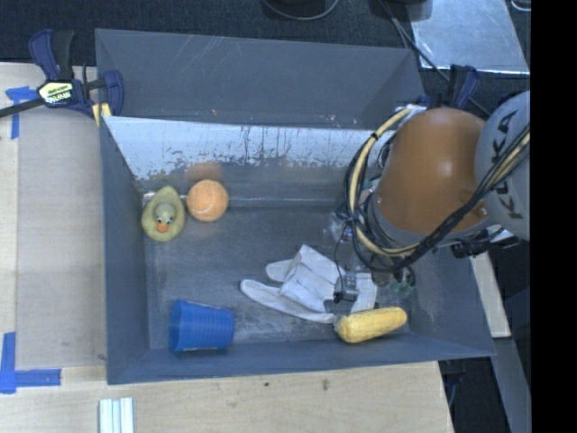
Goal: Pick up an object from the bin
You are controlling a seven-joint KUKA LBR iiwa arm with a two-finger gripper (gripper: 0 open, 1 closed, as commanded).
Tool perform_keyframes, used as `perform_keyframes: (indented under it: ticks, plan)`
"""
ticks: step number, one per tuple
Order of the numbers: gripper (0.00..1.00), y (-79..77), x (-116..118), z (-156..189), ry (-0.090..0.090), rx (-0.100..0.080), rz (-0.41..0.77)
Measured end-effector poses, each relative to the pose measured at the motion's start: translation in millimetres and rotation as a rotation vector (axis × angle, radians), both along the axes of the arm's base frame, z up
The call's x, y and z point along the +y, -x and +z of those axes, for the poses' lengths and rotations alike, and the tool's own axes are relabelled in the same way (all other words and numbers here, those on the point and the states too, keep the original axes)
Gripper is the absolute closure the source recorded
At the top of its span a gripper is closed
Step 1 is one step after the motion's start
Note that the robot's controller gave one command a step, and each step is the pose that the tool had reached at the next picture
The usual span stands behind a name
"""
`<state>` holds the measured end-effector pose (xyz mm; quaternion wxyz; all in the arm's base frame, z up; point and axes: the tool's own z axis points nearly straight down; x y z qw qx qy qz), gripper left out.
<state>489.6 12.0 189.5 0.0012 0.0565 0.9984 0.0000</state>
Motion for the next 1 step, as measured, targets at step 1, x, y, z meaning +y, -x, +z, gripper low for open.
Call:
perform_keyframes:
  ticks: [1]
  plan:
    - [0.00, 1.0, 19.4, -27.1, 0.001, 0.000, 0.068]
